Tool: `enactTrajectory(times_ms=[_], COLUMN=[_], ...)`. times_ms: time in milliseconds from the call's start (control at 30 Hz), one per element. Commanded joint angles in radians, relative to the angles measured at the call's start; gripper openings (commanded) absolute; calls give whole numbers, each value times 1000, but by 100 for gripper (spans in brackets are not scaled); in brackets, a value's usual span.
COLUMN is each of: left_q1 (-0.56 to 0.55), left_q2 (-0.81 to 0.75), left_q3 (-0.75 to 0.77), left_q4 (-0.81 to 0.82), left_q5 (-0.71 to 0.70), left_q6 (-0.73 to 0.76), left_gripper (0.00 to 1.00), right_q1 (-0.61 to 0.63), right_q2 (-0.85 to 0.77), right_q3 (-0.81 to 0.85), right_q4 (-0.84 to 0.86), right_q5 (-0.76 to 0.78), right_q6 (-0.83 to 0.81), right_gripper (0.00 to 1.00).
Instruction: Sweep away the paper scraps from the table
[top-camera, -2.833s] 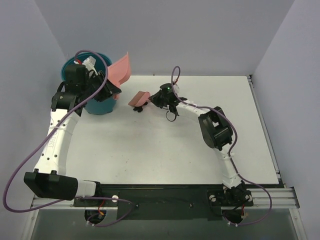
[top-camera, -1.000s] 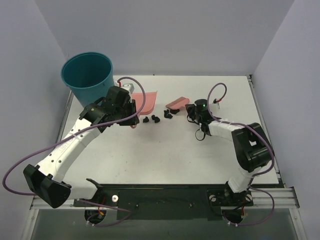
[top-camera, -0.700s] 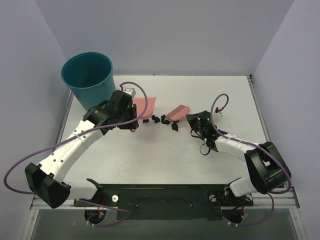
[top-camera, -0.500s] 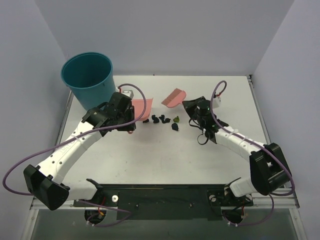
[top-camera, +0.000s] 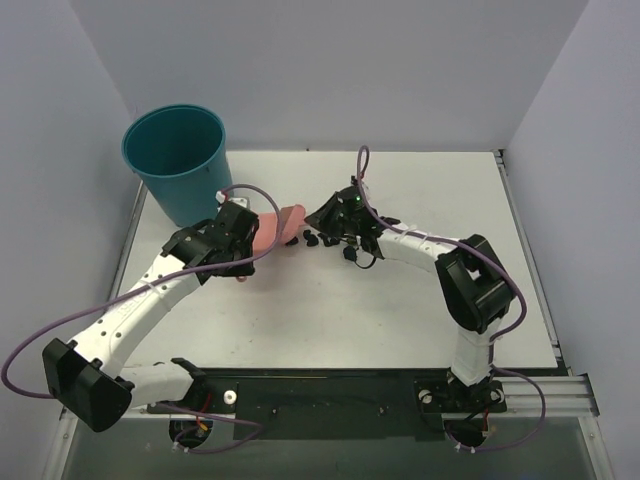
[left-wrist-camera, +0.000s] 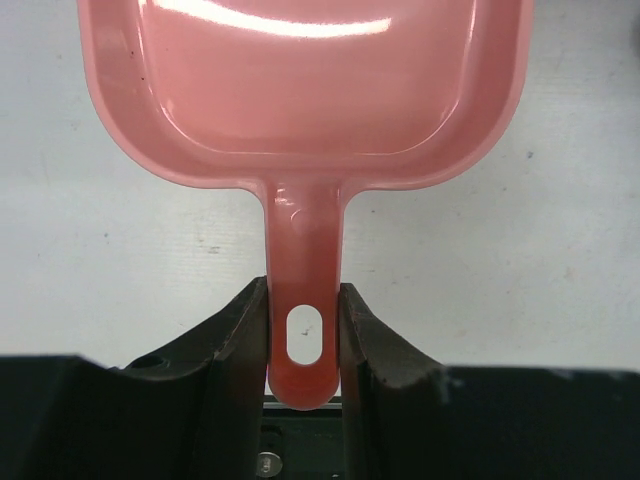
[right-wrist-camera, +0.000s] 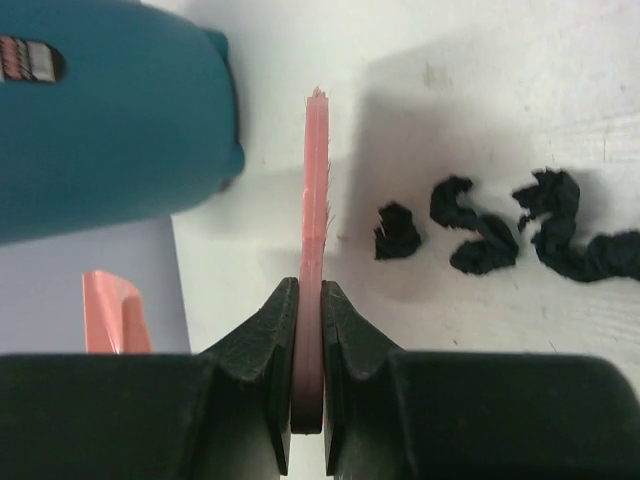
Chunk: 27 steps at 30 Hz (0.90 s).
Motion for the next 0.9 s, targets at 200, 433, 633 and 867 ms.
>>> enactTrajectory(times_ms=[200,433,633,867], left_q1=[10,-25,-61,-160], left_q2=[76,165,211,283], left_q3=[-56,-54,-62,-30], left_q4=[17,26,37,32], left_q5=[12,61,113,161], left_q6=[57,108,155,207], left_gripper=[0,0,0,0], right_q1=[-63,-153,-170,-277], right_q2=[-185,-372,-471,-494], right_q3=[-161,-304,-260,-25], right_q4=[-171,-253,-331,-585], right_q5=[-18,-48,-116,-163], right_q6=[-169,-230,-278,-427], right_gripper=[0,0,0,0])
